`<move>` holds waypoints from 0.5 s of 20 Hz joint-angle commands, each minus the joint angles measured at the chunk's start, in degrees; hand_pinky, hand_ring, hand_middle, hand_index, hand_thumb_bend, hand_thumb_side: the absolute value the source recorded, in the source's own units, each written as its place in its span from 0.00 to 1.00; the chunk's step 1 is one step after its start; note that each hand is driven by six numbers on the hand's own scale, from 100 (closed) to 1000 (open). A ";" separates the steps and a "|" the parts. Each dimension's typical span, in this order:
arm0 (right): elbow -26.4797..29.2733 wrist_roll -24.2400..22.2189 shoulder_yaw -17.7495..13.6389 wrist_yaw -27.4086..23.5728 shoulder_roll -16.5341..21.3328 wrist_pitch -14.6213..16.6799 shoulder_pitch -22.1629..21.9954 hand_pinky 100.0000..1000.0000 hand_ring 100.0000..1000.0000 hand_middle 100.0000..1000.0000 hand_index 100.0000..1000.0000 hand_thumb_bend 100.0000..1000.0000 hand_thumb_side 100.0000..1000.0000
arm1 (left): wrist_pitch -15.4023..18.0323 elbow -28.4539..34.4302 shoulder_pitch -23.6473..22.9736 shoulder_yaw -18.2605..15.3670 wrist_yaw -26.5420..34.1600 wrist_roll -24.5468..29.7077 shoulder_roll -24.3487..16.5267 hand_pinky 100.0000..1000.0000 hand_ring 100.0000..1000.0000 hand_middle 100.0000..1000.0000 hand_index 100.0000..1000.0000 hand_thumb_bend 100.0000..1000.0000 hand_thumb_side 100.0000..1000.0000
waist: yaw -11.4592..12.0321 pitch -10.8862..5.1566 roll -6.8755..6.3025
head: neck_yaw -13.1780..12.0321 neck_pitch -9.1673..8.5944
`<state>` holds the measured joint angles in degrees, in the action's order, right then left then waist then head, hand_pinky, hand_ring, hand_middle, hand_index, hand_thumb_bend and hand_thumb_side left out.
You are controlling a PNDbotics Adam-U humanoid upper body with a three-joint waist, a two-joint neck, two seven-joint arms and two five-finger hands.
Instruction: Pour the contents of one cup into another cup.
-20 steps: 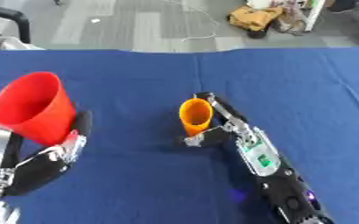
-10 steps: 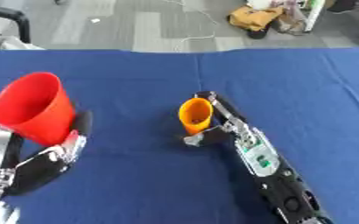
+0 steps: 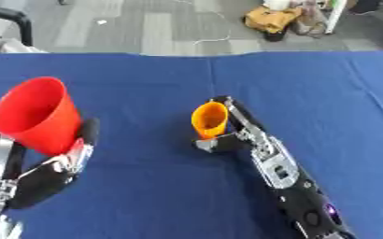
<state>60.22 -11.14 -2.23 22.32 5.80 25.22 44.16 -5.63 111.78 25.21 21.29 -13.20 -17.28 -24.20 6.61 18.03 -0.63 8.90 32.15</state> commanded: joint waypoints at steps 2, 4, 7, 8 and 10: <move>1.66 0.44 -0.51 -0.97 1.48 -0.30 0.60 0.41 0.28 0.34 0.39 0.22 0.00 | 0.09 1.10 0.29 -0.56 0.36 -0.16 -0.98 0.41 0.29 0.30 0.52 0.08 0.45 | -0.21 -1.37 -0.08 | -0.32 -0.08; 1.89 0.52 -0.67 -1.29 1.91 -0.41 0.57 0.40 0.27 0.34 0.39 0.17 0.00 | 0.08 1.14 0.23 -0.63 0.40 -0.22 -1.05 0.41 0.29 0.30 0.52 0.08 0.45 | -0.32 -1.44 -0.04 | -0.45 -0.07; 2.34 0.75 -1.00 -1.87 2.85 -0.52 0.51 0.40 0.27 0.34 0.38 0.13 0.00 | 0.07 1.25 0.09 -0.76 0.49 -0.34 -1.23 0.41 0.29 0.30 0.52 0.08 0.45 | -0.51 -1.57 0.00 | -0.69 -0.03; 2.49 0.88 -1.16 -2.05 3.17 -0.58 0.51 0.40 0.27 0.34 0.38 0.11 0.00 | 0.06 1.27 0.02 -0.80 0.50 -0.37 -1.30 0.41 0.29 0.30 0.52 0.08 0.45 | -0.58 -1.63 0.02 | -0.75 -0.04; 2.89 1.23 -1.51 -2.48 3.83 -0.68 0.59 0.40 0.27 0.34 0.39 0.08 0.00 | 0.04 1.28 -0.11 -0.87 0.54 -0.45 -1.42 0.41 0.29 0.30 0.52 0.08 0.45 | -0.73 -1.74 0.07 | -0.92 -0.04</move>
<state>61.42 -10.30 -3.29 20.55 8.22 24.51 43.82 -5.69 112.04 24.72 21.22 -13.08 -17.42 -24.26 5.89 17.66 -0.56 8.16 32.15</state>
